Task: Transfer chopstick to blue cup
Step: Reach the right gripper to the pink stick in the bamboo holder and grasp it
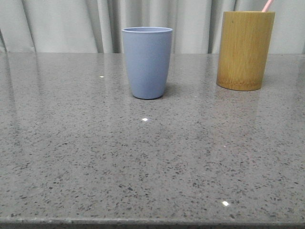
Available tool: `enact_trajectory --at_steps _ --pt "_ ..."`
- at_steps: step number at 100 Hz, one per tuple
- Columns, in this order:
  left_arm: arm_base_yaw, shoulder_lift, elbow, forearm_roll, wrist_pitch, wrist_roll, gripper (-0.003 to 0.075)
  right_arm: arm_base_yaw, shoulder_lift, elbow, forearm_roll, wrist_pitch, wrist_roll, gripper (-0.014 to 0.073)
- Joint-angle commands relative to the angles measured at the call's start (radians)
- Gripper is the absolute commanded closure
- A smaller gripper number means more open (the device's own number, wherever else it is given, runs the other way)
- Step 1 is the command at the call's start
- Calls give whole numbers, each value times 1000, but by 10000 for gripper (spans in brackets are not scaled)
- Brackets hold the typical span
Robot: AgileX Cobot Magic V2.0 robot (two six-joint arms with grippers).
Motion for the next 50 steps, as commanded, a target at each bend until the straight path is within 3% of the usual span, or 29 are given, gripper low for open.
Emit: enact_trajectory --at_steps 1,23,50 --pt "3 -4 -25 -8 -59 -13 332 16 60 -29 13 -182 -5 -38" --pt "3 -4 -25 -8 -59 -13 332 34 215 -30 16 -397 -5 -38" --pt "3 -4 -25 -9 -59 -13 332 58 335 -44 16 -537 26 -38"
